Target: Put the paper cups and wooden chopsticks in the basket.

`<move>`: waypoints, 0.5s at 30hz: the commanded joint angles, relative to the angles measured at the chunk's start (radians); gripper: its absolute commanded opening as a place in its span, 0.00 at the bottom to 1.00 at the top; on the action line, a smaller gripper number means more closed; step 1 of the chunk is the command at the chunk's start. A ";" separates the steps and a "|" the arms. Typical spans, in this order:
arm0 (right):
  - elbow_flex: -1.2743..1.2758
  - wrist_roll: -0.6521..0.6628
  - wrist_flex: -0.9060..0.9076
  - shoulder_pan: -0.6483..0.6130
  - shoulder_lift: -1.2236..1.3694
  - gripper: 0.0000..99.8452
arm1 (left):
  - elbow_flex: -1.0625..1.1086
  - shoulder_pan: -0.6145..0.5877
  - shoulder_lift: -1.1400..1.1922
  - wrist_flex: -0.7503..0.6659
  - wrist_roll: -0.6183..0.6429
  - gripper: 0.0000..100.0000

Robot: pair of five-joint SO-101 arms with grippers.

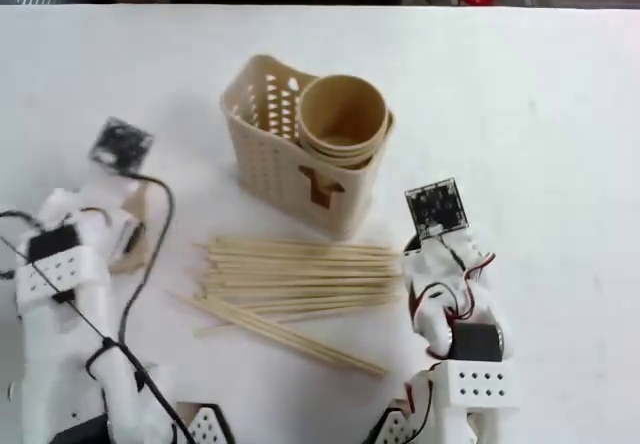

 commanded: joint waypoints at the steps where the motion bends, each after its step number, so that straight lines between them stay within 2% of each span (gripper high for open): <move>1: -0.012 -0.009 -0.022 0.012 -0.015 0.02 | -0.028 -0.096 -0.024 -0.086 -0.048 0.27; 7: -0.012 -0.009 -0.022 0.012 -0.015 0.02 | -0.052 -0.153 -0.024 -0.124 -0.032 0.27; 15: -0.012 -0.008 -0.022 0.012 -0.015 0.02 | -0.425 -0.150 -0.012 0.087 0.193 0.27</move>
